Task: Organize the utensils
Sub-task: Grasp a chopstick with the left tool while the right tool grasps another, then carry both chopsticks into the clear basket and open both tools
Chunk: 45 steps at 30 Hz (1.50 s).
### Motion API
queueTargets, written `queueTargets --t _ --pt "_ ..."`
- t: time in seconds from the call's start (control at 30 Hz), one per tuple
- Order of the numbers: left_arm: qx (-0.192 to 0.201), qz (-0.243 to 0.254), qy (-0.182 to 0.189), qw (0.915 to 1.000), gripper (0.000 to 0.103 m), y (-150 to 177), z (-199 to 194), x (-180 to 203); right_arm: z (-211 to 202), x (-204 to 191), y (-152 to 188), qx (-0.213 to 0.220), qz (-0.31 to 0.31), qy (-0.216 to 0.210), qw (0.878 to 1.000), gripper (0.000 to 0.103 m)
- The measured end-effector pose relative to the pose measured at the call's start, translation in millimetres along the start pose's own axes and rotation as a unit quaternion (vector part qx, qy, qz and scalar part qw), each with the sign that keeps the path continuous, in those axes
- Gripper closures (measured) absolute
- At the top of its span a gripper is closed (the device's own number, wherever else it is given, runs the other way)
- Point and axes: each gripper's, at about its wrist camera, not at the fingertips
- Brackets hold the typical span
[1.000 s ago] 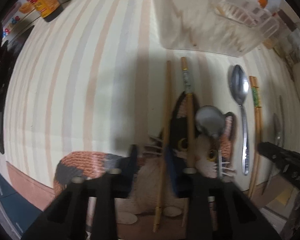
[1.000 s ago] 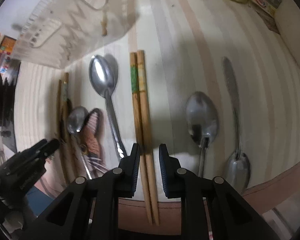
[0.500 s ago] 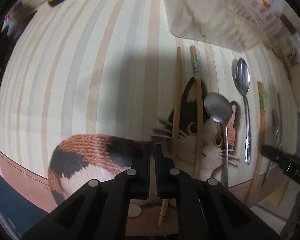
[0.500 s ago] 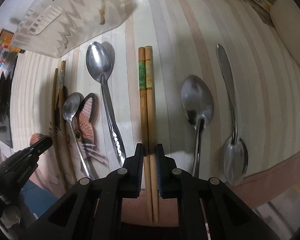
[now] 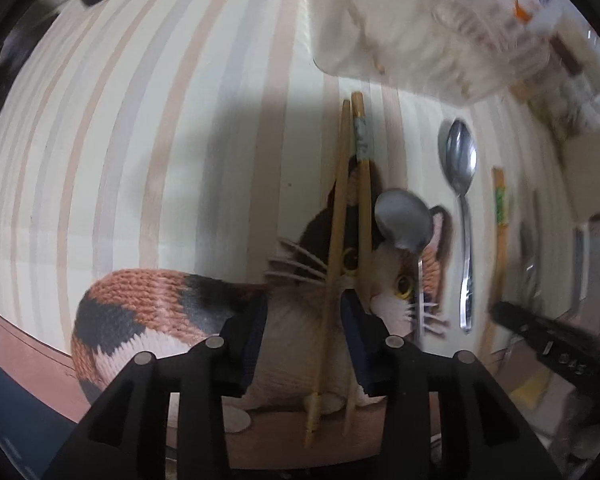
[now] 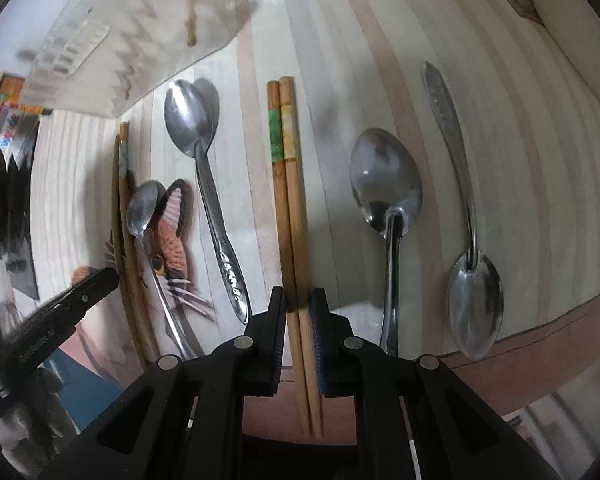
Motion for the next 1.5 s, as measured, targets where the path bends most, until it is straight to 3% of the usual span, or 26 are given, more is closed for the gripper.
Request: queueTargets --t 0.27,0.37,0.47,0.8,0.97,1.03,1.37,1.5 --pt "0.004 0.034 -0.041 0.9986 0.07 -0.9 0.8 17.4 3.3 5.3 5.1 0.002 0.025 -0.012 1.0 0.09" --pt "0.012 0.041 -0.068 0.9967 0.085 3.1 3.9 41.7 1.9 5.2 4.9 0.001 0.021 -0.011 1.0 0.089" --pt "0.015 0.035 -0.067 0.997 0.098 2.4 2.6 34.3 -3.2 5.4 6.7 0.008 0.03 -0.017 0.999 0.089" --pt "0.014 0.024 -0.055 0.9981 0.098 8.8 -6.3 12.8 0.2 10.6 2.1 0.013 0.022 0.02 0.999 0.089" --pt "0.015 0.025 -0.058 0.9979 0.097 11.7 -7.5 12.2 1.5 -9.9 6.2 0.01 -0.038 0.093 0.995 0.089" --pt "0.015 0.025 -0.057 0.998 0.098 13.1 -5.6 13.8 1.3 -9.6 9.8 0.007 -0.04 0.105 0.994 0.096" --pt "0.007 0.008 -0.044 0.999 0.096 32.7 -3.8 7.8 -3.7 7.3 42.1 -0.005 -0.04 0.108 0.993 0.096" --pt "0.006 0.021 -0.053 0.9984 0.096 32.5 -3.2 9.0 1.9 -4.6 35.3 -0.008 -0.047 0.121 0.992 0.095"
Point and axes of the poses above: each gripper's, at about its wrist camera, not at the fingertips, and z roughly the way its jaws point, x to its right, y to its underside, and after that the axes turned 3 degrees about -z, right-handed
